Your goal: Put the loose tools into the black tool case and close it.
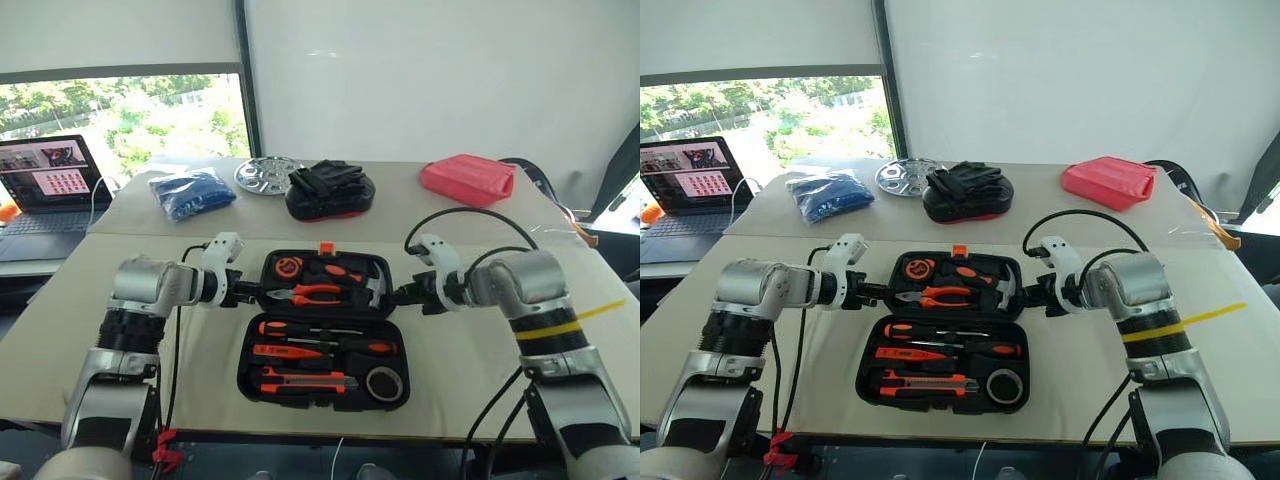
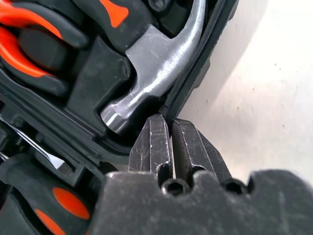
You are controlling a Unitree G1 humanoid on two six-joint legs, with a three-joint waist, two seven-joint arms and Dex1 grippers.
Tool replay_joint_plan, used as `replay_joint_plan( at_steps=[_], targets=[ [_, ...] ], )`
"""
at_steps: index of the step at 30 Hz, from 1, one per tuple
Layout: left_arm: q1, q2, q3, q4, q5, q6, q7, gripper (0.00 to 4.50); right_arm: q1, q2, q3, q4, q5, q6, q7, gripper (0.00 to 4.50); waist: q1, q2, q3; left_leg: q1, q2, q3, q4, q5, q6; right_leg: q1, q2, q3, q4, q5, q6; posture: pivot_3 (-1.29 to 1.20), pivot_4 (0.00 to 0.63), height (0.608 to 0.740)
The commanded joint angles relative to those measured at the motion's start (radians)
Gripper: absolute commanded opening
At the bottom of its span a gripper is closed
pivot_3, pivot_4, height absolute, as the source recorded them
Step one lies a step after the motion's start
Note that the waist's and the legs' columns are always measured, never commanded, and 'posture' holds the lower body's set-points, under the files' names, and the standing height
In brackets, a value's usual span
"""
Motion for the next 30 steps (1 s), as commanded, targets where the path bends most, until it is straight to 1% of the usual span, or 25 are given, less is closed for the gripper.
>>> replay_joint_plan(
  at_steps=[1,4,6,8,11,12,13,14,16,20,22,24,25,26,27,28,29,30],
  targets=[
    [0.096,-0.035,0.139,-0.128,-0.085,-0.214,-0.071,0.01,0.114,-0.016,-0.108,-0.188,0.028,-0.341,0.118,0.0,-0.001,0.0,0.0,-0.001,0.0,0.0,0.0,0.0,0.0,-0.001,0.0,0.0,0.0,0.0,0.0,0.0,0.15,0.74],
    [0.215,-0.051,0.176,-0.205,-0.095,-0.398,-0.138,0.01,0.259,-0.019,-0.155,-0.257,0.011,-0.605,0.199,0.0,0.002,0.0,0.0,-0.005,0.0,0.0,-0.001,0.001,-0.001,-0.005,0.0,0.0,0.0,0.0,-0.001,0.0,0.15,0.74],
    [0.296,-0.07,0.189,-0.233,-0.086,-0.577,-0.203,0.01,0.349,-0.009,-0.174,-0.284,-0.005,-0.747,0.226,0.0,0.003,0.0,0.0,-0.006,0.0,0.001,-0.002,0.0,-0.001,-0.006,-0.001,0.0,0.0,0.001,0.0,0.0,0.15,0.74],
    [0.343,-0.08,0.198,-0.233,-0.075,-0.687,-0.224,0.01,0.412,0.002,-0.174,-0.284,-0.034,-0.872,0.238,0.0,0.004,0.0,0.0,-0.006,0.0,0.001,-0.003,0.0,-0.001,-0.005,-0.001,0.0,0.0,0.001,0.0,0.0,0.15,0.74],
    [0.393,-0.108,0.21,-0.204,-0.044,-0.898,-0.244,0.01,0.497,0.035,-0.166,-0.235,-0.106,-1.149,0.255,0.0,0.006,0.0,0.0,-0.006,0.0,0.001,-0.002,0.0,-0.001,-0.005,-0.002,0.0,-0.003,0.001,0.0,0.0,0.15,0.74],
    [0.411,-0.114,0.207,-0.196,-0.026,-0.993,-0.266,0.01,0.521,0.044,-0.165,-0.211,-0.134,-1.241,0.252,0.0,0.006,0.0,0.0,-0.006,0.0,0.002,-0.002,0.001,-0.002,-0.005,-0.002,0.001,-0.003,0.001,0.0,0.0,0.15,0.74],
    [0.427,-0.111,0.193,-0.187,0.004,-1.074,-0.281,0.01,0.543,0.054,-0.165,-0.182,-0.153,-1.329,0.258,0.0,0.006,0.0,0.0,-0.005,0.0,0.002,-0.002,0.001,-0.003,-0.005,-0.001,0.001,-0.002,0.001,0.0,0.0,0.15,0.74],
    [0.446,-0.097,0.166,-0.171,0.057,-1.195,-0.307,0.01,0.56,0.063,-0.169,-0.148,-0.176,-1.43,0.256,0.0,0.005,0.0,0.0,-0.005,0.0,0.002,-0.002,0.002,-0.003,-0.005,-0.001,0.001,-0.002,0.001,0.0,0.0,0.15,0.74],
    [0.466,-0.086,0.14,-0.14,0.122,-1.36,-0.326,0.01,0.575,0.068,-0.171,-0.086,-0.22,-1.596,0.248,0.0,0.005,0.0,0.0,-0.004,0.001,0.002,-0.002,0.002,-0.004,-0.004,0.0,0.001,-0.002,0.002,-0.001,0.0,0.15,0.74],
    [0.483,-0.09,0.128,-0.105,0.143,-1.513,-0.325,0.01,0.573,0.046,-0.157,0.026,-0.287,-1.842,0.25,0.0,0.006,0.0,0.0,-0.003,0.0,0.002,-0.002,0.002,-0.004,-0.003,-0.001,0.001,-0.002,0.002,-0.001,0.0,0.15,0.74],
    [0.516,-0.074,0.105,-0.099,0.156,-1.583,-0.358,0.01,0.576,0.024,-0.144,0.07,-0.284,-1.961,0.29,0.0,0.005,0.0,0.0,-0.003,0.001,0.002,-0.002,0.002,-0.004,-0.003,-0.001,0.001,-0.002,0.002,-0.001,0.0,0.15,0.74],
    [0.565,-0.057,0.089,-0.098,0.156,-1.64,-0.395,0.01,0.584,-0.001,-0.111,0.086,-0.247,-2.02,0.355,0.0,0.003,0.0,0.0,-0.003,0.001,0.002,-0.002,0.002,-0.004,-0.003,-0.001,0.001,-0.002,0.002,0.0,0.0,0.15,0.74],
    [0.576,-0.052,0.085,-0.094,0.155,-1.66,-0.4,0.01,0.584,-0.009,-0.098,0.092,-0.23,-2.03,0.374,0.0,0.001,0.0,0.0,-0.002,0.001,0.002,-0.003,0.002,-0.004,-0.003,0.0,0.001,-0.002,0.002,-0.001,0.0,0.15,0.74],
    [0.585,-0.042,0.077,-0.09,0.153,-1.68,-0.415,0.01,0.575,-0.02,-0.086,0.107,-0.24,-2.08,0.38,0.0,0.001,0.0,0.0,-0.002,0.001,0.003,-0.003,0.002,-0.004,-0.003,0.0,0.001,-0.002,0.002,-0.001,0.0,0.15,0.74],
    [0.588,-0.034,0.071,-0.085,0.152,-1.694,-0.422,0.0,0.567,-0.026,-0.079,0.12,-0.248,-2.118,0.381,0.78,0.001,0.0,0.0,-0.001,0.002,0.003,-0.003,0.002,-0.004,-0.002,0.0,0.001,-0.002,0.002,-0.001,0.0,0.15,0.74],
    [0.591,-0.024,0.064,-0.08,0.147,-1.708,-0.44,0.0,0.558,-0.033,-0.073,0.14,-0.264,-2.153,0.379,0.91,0.002,0.0,0.0,0.001,0.002,0.002,-0.003,0.002,-0.004,0.0,0.0,0.001,-0.002,0.002,-0.001,0.0,0.15,0.74],
    [0.588,-0.017,0.063,-0.068,0.15,-1.737,-0.442,0.0,0.545,-0.042,-0.067,0.161,-0.287,-2.208,0.376,1.3,0.001,0.0,0.0,0.004,0.002,0.002,-0.003,0.002,-0.004,0.003,0.0,0.001,-0.003,0.002,-0.001,0.0,0.15,0.74],
    [0.584,-0.012,0.062,-0.06,0.144,-1.744,-0.448,0.0,0.536,-0.049,-0.06,0.178,-0.295,-2.234,0.379,1.58,0.0,0.0,0.001,0.008,0.002,0.002,-0.004,0.002,-0.004,0.007,0.001,0.001,-0.005,0.002,-0.001,0.0,0.15,0.74]
  ],
)
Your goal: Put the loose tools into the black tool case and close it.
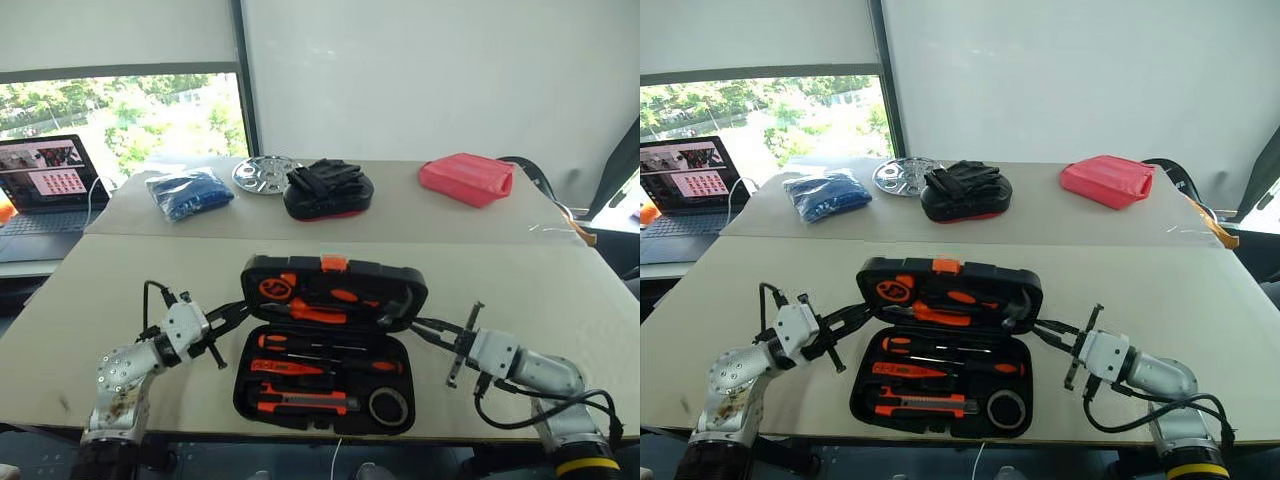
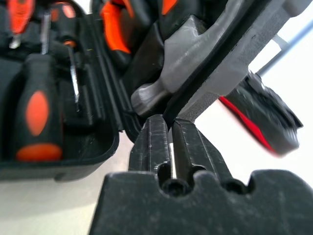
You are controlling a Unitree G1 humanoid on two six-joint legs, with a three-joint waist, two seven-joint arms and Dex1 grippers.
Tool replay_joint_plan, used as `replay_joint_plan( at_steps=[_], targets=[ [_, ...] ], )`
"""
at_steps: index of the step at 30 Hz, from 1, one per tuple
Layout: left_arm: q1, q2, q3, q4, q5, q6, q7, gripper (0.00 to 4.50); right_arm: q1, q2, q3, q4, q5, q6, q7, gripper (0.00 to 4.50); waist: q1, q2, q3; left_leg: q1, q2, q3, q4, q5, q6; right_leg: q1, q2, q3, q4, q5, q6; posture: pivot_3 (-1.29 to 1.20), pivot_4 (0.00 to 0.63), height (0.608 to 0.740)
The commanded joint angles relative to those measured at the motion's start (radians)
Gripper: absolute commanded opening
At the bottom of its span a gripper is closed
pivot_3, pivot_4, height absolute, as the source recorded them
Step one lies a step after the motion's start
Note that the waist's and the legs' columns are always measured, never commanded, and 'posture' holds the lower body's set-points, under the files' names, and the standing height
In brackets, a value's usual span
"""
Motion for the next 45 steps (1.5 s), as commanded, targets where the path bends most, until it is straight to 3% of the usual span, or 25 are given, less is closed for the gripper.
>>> replay_joint_plan(
  at_steps=[1,5,6,7,17,25,28,29,33,34,35,39,40,45],
  targets=[
    [-0.016,0.027,-0.042,-0.007,-0.011,-0.103,-0.067,0.42,-0.061,-0.021,0.04,0.035,-0.04,-0.189,0.005,1.94,-0.002,0.0,0.0,0.005,0.0,0.0,0.0,0.0,0.0,0.006,0.0,0.0,-0.002,0.0,0.0,0.0,0.15,0.74],
    [-0.03,0.058,-0.053,0.029,-0.01,-0.174,-0.103,1.71,-0.09,-0.052,0.06,0.113,-0.082,-0.318,-0.014,3.21,-0.002,0.0,0.0,0.006,0.0,0.001,0.0,0.0,0.0,0.007,0.0,0.0,-0.002,0.0,0.0,0.0,0.15,0.74],
    [-0.031,0.063,-0.054,0.035,-0.015,-0.179,-0.106,1.71,-0.094,-0.059,0.068,0.129,-0.086,-0.336,-0.017,3.21,-0.002,0.0,0.0,0.006,0.0,0.001,0.0,0.0,0.0,0.007,0.0,0.0,-0.002,0.0,0.0,0.0,0.15,0.74],
    [-0.034,0.071,-0.054,0.043,-0.015,-0.197,-0.112,1.76,-0.099,-0.067,0.072,0.146,-0.093,-0.365,-0.025,3.82,-0.002,0.0,0.0,0.006,0.0,0.001,0.0,0.0,0.0,0.007,0.0,0.0,-0.002,0.0,0.0,0.0,0.15,0.74],
    [-0.01,0.148,-0.081,0.083,-0.023,-0.322,-0.181,1.76,-0.112,-0.148,0.145,0.266,-0.152,-0.563,-0.113,3.82,0.0,0.0,0.0,0.008,0.0,0.001,0.0,0.0,0.0,0.009,-0.001,0.001,-0.002,0.0,0.0,0.0,0.15,0.74],
    [0.059,0.237,0.009,0.141,-0.088,-0.107,-0.15,1.76,-0.071,-0.259,0.178,0.331,-0.161,-0.516,-0.159,3.82,0.001,0.0,0.0,0.019,0.001,0.001,-0.001,-0.001,0.001,0.021,-0.001,0.0,-0.005,0.0,0.0,0.0,0.15,0.74],
    [0.065,0.273,0.035,0.17,-0.102,-0.051,-0.158,1.76,-0.023,-0.311,0.221,0.285,-0.077,-0.445,-0.126,3.82,-0.002,0.0,0.0,0.02,0.002,0.001,-0.002,-0.001,0.002,0.022,0.0,0.0,-0.005,-0.001,-0.001,0.0,0.15,0.74],
    [0.068,0.278,0.04,0.169,-0.111,-0.034,-0.165,1.76,0.006,-0.326,0.233,0.25,-0.02,-0.387,-0.104,3.56,-0.001,0.0,0.0,0.021,0.002,0.001,-0.002,-0.001,0.002,0.022,0.0,0.0,-0.005,-0.001,-0.001,0.0,0.15,0.74],
    [0.102,0.292,0.027,0.108,-0.132,0.044,-0.209,0.87,0.114,-0.398,0.271,0.089,0.136,-0.176,0.002,2.55,-0.002,0.0,0.0,0.021,0.002,0.001,-0.002,-0.001,0.002,0.022,-0.001,0.001,-0.004,-0.001,-0.001,0.0,0.15,0.74],
    [0.112,0.293,0.025,0.089,-0.133,0.058,-0.215,0.26,0.141,-0.413,0.274,0.05,0.161,-0.115,0.027,2.08,-0.002,0.0,0.0,0.021,0.002,0.001,-0.002,-0.001,0.002,0.022,0.0,0.001,-0.004,-0.001,-0.001,0.0,0.15,0.74],
    [0.125,0.289,0.019,0.06,-0.134,0.072,-0.22,0.0,0.165,-0.422,0.273,0.006,0.179,-0.085,0.038,1.64,-0.002,0.0,0.0,0.021,0.003,0.001,-0.002,-0.001,0.002,0.022,-0.001,0.001,-0.004,-0.001,-0.001,0.0,0.15,0.74],
    [0.151,0.261,-0.016,-0.052,-0.119,0.143,-0.195,0.0,0.208,-0.419,0.254,-0.163,0.204,0.112,0.031,0.3,0.0,0.0,0.0,0.021,0.003,0.001,-0.002,-0.001,0.002,0.022,0.0,0.0,-0.004,-0.002,-0.001,0.0,0.15,0.74],
    [0.152,0.257,-0.023,-0.07,-0.116,0.159,-0.189,0.0,0.213,-0.417,0.251,-0.191,0.198,0.149,0.029,0.08,0.0,0.0,0.0,0.021,0.003,0.001,-0.002,-0.001,0.002,0.022,0.0,0.0,-0.004,-0.002,-0.001,0.0,0.15,0.74],
    [0.142,0.244,-0.088,-0.166,-0.094,0.28,-0.167,0.0,0.15,-0.357,0.246,-0.302,0.137,0.415,-0.044,0.08,0.003,0.0,0.0,0.02,0.002,0.001,-0.001,-0.001,0.002,0.022,0.001,0.0,-0.004,-0.002,-0.001,0.0,0.15,0.74]
  ],
)
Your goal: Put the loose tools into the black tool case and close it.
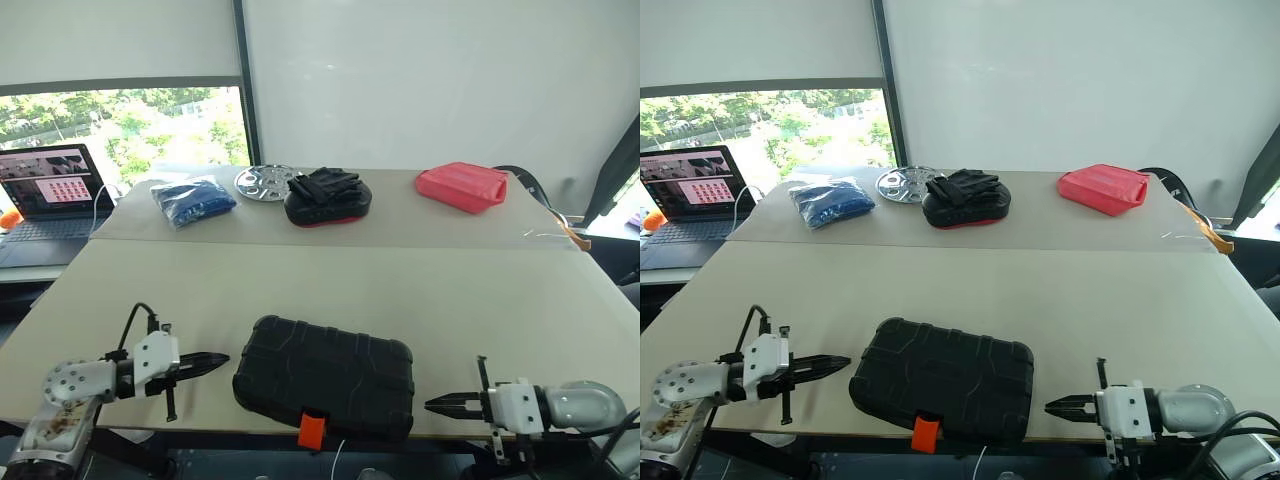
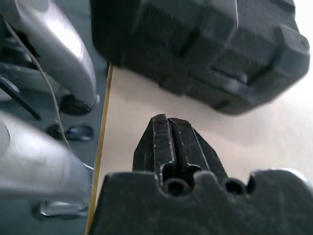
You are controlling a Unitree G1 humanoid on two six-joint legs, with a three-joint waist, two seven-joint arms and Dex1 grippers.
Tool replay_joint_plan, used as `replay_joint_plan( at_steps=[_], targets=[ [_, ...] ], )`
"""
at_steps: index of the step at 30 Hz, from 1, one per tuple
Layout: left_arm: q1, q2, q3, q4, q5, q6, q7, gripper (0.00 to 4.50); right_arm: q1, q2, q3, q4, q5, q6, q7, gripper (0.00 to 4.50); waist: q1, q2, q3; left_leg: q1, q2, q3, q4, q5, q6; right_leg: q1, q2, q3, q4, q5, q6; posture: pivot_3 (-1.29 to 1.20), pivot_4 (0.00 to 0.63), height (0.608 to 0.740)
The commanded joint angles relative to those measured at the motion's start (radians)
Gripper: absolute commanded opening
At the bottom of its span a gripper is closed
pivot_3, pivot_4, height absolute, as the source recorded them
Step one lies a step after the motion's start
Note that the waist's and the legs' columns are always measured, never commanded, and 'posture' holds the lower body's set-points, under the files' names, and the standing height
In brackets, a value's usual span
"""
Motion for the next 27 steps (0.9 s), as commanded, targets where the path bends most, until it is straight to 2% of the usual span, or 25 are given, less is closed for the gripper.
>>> replay_joint_plan(
  at_steps=[1,10,17,22,25,27],
  targets=[
    [-0.009,0.004,-0.04,-0.091,0.007,0.104,0.022,0.0,-0.076,0.046,-0.031,-0.072,-0.041,0.196,-0.062,0.08,-0.001,0.0,0.0,0.0,0.0,0.0,0.0,0.0,0.0,0.0,0.0,0.0,0.0,0.0,0.0,0.0,0.15,0.74],
    [0.032,-0.013,-0.057,-0.209,-0.019,0.227,0.041,0.0,-0.366,0.226,-0.053,0.044,-0.133,0.476,-0.135,0.08,-0.004,0.001,0.001,-0.002,0.0,0.0,0.0,0.0,0.0,-0.002,0.001,0.0,0.0,-0.001,0.0,0.0,0.15,0.74],
    [0.071,-0.059,-0.037,-0.286,-0.027,0.276,0.114,0.0,-0.528,0.323,-0.056,0.178,-0.25,0.67,-0.244,0.08,-0.002,0.0,0.001,-0.014,-0.001,0.0,0.0,0.0,0.0,-0.015,0.0,0.0,0.002,0.0,0.0,0.0,0.15,0.74],
    [0.103,-0.045,0.037,-0.323,-0.102,0.345,0.119,0.0,-0.515,0.29,-0.106,0.187,-0.28,0.635,-0.249,0.08,0.004,0.0,0.001,-0.017,-0.001,-0.001,0.001,0.0,0.0,-0.018,-0.001,0.0,0.002,0.0,0.0,0.0,0.15,0.74],
    [0.096,0.015,0.101,-0.338,-0.232,0.488,0.065,0.0,-0.452,0.237,-0.176,0.145,-0.228,0.563,-0.19,0.08,0.012,0.0,0.001,-0.017,-0.001,-0.001,0.001,0.0,0.0,-0.018,-0.001,-0.001,0.001,0.0,0.0,0.0,0.15,0.74],
    [0.047,0.068,0.116,-0.345,-0.315,0.593,0.021,0.0,-0.371,0.196,-0.235,0.073,-0.138,0.531,-0.088,0.08,0.019,0.0,0.001,-0.018,-0.001,-0.002,0.001,0.0,0.0,-0.018,0.0,-0.002,0.001,0.0,0.0,0.0,0.15,0.74]
  ],
)
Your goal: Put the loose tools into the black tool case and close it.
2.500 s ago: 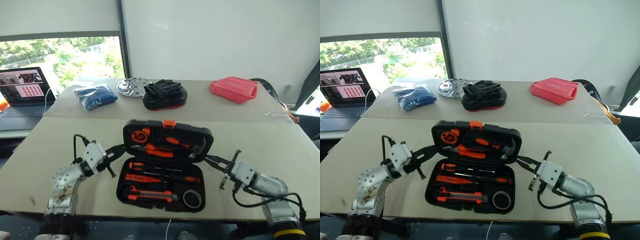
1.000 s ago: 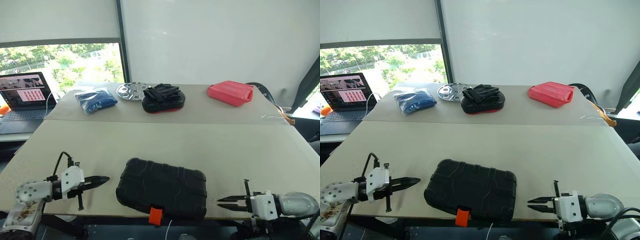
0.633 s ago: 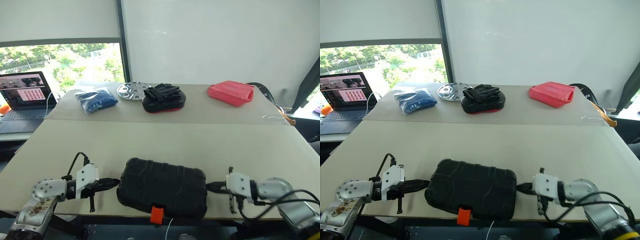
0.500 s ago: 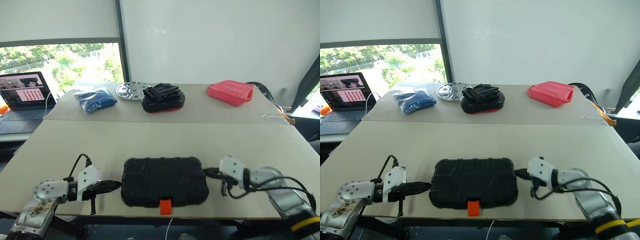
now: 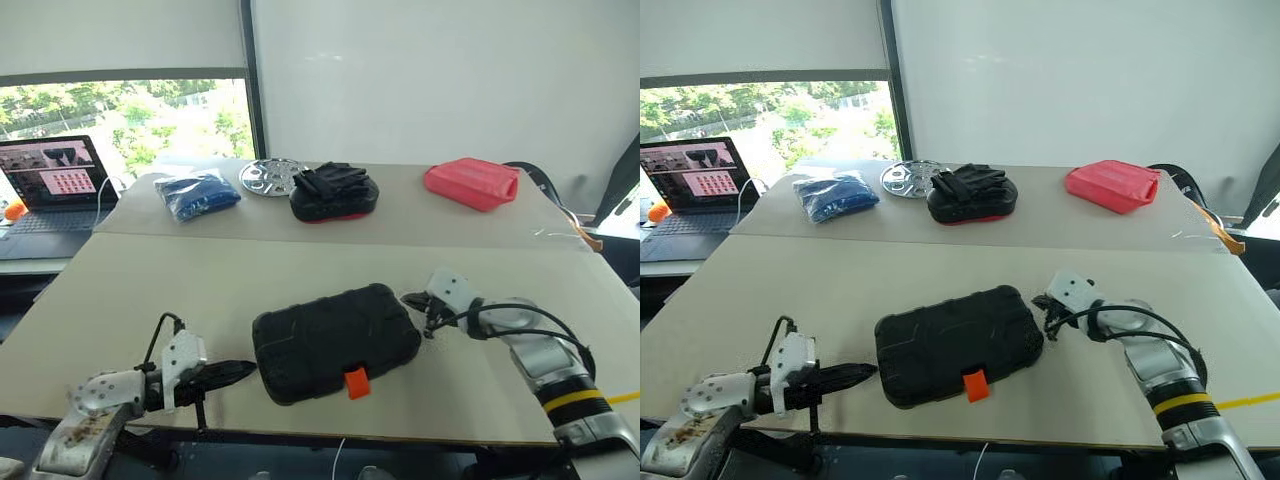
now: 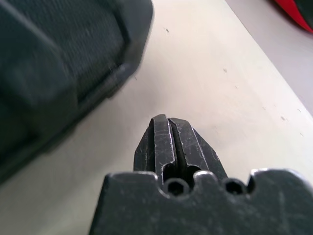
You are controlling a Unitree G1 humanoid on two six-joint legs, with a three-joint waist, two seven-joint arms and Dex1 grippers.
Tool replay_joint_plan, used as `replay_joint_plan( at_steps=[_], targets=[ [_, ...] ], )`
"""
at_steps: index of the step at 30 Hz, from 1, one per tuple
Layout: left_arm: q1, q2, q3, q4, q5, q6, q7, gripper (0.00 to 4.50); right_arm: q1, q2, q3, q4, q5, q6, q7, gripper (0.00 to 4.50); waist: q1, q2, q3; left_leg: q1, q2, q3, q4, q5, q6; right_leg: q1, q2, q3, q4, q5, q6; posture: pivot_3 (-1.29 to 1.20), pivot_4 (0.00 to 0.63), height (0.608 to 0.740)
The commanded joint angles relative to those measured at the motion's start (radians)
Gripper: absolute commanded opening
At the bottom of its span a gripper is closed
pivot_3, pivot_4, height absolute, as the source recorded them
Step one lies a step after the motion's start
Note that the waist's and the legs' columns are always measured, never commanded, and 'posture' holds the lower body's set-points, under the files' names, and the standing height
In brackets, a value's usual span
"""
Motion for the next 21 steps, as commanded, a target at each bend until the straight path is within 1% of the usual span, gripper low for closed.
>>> replay_joint_plan(
  at_steps=[1,2,4,6,10,12,13,15,21],
  targets=[
    [-0.086,0.076,0.059,-0.04,-0.148,0.158,-0.065,0.0,0.107,-0.075,-0.123,-0.13,0.14,-0.064,0.15,0.08,0.005,0.0,0.0,0.001,0.0,0.0,0.0,0.0,0.0,0.0,0.0,0.0,0.0,0.0,0.0,0.0,0.15,0.74],
    [-0.121,0.086,0.053,-0.038,-0.166,0.187,-0.075,0.0,0.149,-0.089,-0.143,-0.159,0.17,-0.078,0.187,0.08,0.011,0.001,0.0,0.001,0.0,0.0,0.0,0.0,0.0,0.001,0.0,0.0,0.0,0.0,0.0,0.0,0.15,0.74],
    [-0.225,0.087,0.011,-0.027,-0.178,0.239,-0.086,0.0,0.261,-0.121,-0.187,-0.243,0.227,-0.067,0.243,0.08,0.008,0.0,0.0,0.002,0.0,0.0,0.0,0.0,0.0,0.003,0.0,-0.001,0.0,-0.001,0.001,0.0,0.15,0.74],
    [-0.333,0.06,-0.052,0.0,-0.153,0.265,-0.086,0.0,0.37,-0.134,-0.223,-0.345,0.289,-0.033,0.28,0.08,0.008,0.0,0.0,0.002,-0.001,0.0,0.001,0.0,0.0,0.003,0.0,0.0,0.0,-0.001,0.001,0.0,0.15,0.74],
    [-0.494,-0.004,-0.192,0.07,-0.052,0.275,-0.078,0.0,0.526,-0.127,-0.237,-0.537,0.365,0.019,0.293,0.08,0.003,0.0,0.0,0.002,-0.001,0.0,0.001,0.0,0.0,0.003,0.001,0.001,0.001,-0.001,0.001,0.0,0.15,0.74],
    [-0.576,-0.063,-0.272,0.132,0.022,0.255,-0.066,0.0,0.583,-0.109,-0.206,-0.637,0.374,0.054,0.266,0.08,-0.006,0.0,0.0,0.002,-0.001,0.0,0.001,0.0,0.0,0.003,0.002,0.001,0.001,0.0,0.001,0.0,0.15,0.74],
    [-0.625,-0.107,-0.313,0.174,0.06,0.246,-0.053,0.0,0.591,-0.091,-0.176,-0.681,0.37,0.077,0.24,0.08,-0.008,0.0,0.0,0.002,-0.001,0.0,0.001,0.0,0.0,0.003,0.002,0.001,0.001,-0.001,0.001,0.0,0.15,0.74],
    [-0.68,-0.159,-0.356,0.226,0.106,0.239,-0.04,0.0,0.588,-0.066,-0.138,-0.731,0.357,0.107,0.205,0.08,-0.006,-0.001,0.0,0.002,-0.001,-0.001,0.002,0.0,0.0,0.003,0.003,0.001,0.001,-0.001,0.001,0.0,0.15,0.74],
    [-0.774,-0.267,-0.452,0.361,0.247,0.199,-0.002,0.0,0.484,-0.003,0.005,-0.751,0.264,0.167,0.145,0.08,-0.014,-0.002,0.0,0.001,-0.001,-0.001,0.003,0.0,0.0,0.002,0.003,0.002,0.001,-0.001,0.002,0.0,0.15,0.74]
  ],
)
